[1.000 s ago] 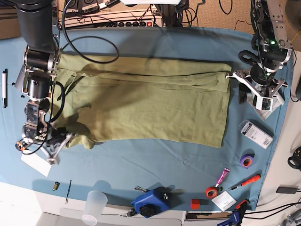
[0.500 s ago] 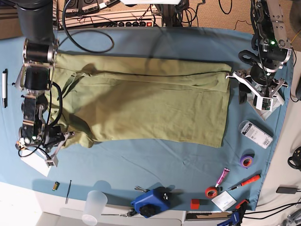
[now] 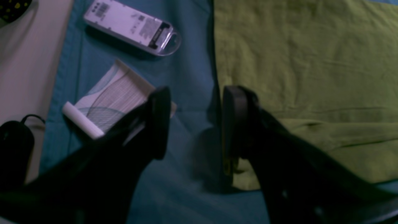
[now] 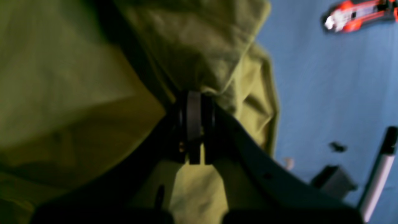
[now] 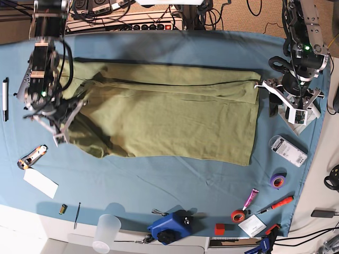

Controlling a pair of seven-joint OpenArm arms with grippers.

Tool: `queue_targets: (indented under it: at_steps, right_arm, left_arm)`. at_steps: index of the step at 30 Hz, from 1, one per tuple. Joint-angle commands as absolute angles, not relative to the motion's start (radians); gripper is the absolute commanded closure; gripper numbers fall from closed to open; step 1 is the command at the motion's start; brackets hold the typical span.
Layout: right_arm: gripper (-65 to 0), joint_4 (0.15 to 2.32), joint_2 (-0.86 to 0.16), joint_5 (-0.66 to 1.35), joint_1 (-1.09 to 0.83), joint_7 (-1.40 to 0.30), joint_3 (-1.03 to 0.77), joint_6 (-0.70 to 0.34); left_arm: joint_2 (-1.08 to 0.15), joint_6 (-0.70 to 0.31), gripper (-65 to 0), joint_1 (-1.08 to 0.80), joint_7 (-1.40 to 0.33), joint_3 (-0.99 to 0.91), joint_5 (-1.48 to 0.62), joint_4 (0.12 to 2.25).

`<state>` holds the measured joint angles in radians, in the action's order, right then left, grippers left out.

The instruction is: Layout the t-shirt on the table in an organized manner, then fold the t-shirt properly

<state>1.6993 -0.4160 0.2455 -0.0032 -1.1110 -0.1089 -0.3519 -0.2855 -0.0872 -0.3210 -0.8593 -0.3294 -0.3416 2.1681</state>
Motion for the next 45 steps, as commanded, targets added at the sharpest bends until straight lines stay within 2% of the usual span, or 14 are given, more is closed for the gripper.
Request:
queue_targets:
  at_steps: [1, 7, 11, 12, 15, 17, 22, 29, 31, 34, 45]
  right_arm:
    - [0.0, 1.713, -0.419, 0.242, -0.009, -1.082, -0.128, -0.347]
    - [0.0, 1.713, -0.340, 0.164, -0.066, -1.030, -0.135, -0.351]
    - [0.0, 1.713, -0.332, 0.159, -0.047, -1.041, -0.135, -0.359]
    - [-2.1, 1.713, -0.332, 0.159, -0.037, -1.058, -0.135, -0.374]
    - [-14.9, 1.714, -0.332, 0.160, -0.013, -1.099, -0.135, -0.402]
    - [-20.7, 1.714, -0.332, 0.160, 0.000, -1.131, -0.135, -0.400]
    - [-21.3, 1.767, -0.332, 0.161, 0.018, -1.197, -0.149, -0.398]
    - [-21.3, 2.029, -0.333, 0.164, 0.019, -1.141, -0.192, -0.400]
    - [-23.6, 2.058, -0.333, 0.163, 0.023, -1.120, -0.192, -0.440]
    - [-29.1, 2.027, -0.332, 0.160, 0.022, -1.095, -0.192, -0.495]
    - [-29.0, 1.718, -0.332, 0.161, 0.093, -1.040, -0.190, -0.529]
  left_arm:
    - [-0.294, -0.088, -28.4, -0.316, -0.837, -0.334, -0.344, 2.185]
    - [-0.294, -0.088, -28.4, -0.316, -0.837, -0.334, -0.344, 2.185]
    - [-0.294, -0.088, -28.3, -0.316, -0.838, -0.334, -0.344, 2.185]
    - [-0.294, -0.088, -28.4, -0.316, -0.838, -0.334, -0.344, 2.185]
    - [-0.294, -0.088, -28.3, -0.316, -0.837, -0.334, -0.344, 2.185]
    - [-0.294, -0.088, -28.3, -0.316, -0.837, -0.334, -0.344, 2.185]
    - [-0.294, -0.088, -28.4, -0.316, -0.837, -0.334, -0.344, 2.185]
    - [-0.294, -0.088, -28.4, -0.316, -0.838, -0.334, -0.344, 2.185]
    - [-0.294, -0.088, -28.4, -0.316, -0.838, -0.334, -0.344, 2.185]
    - [-0.294, -0.088, -28.3, -0.316, -0.838, -0.334, -0.344, 2.185]
    - [-0.293, -0.088, -28.4, -0.318, -0.838, -0.334, -0.344, 2.185]
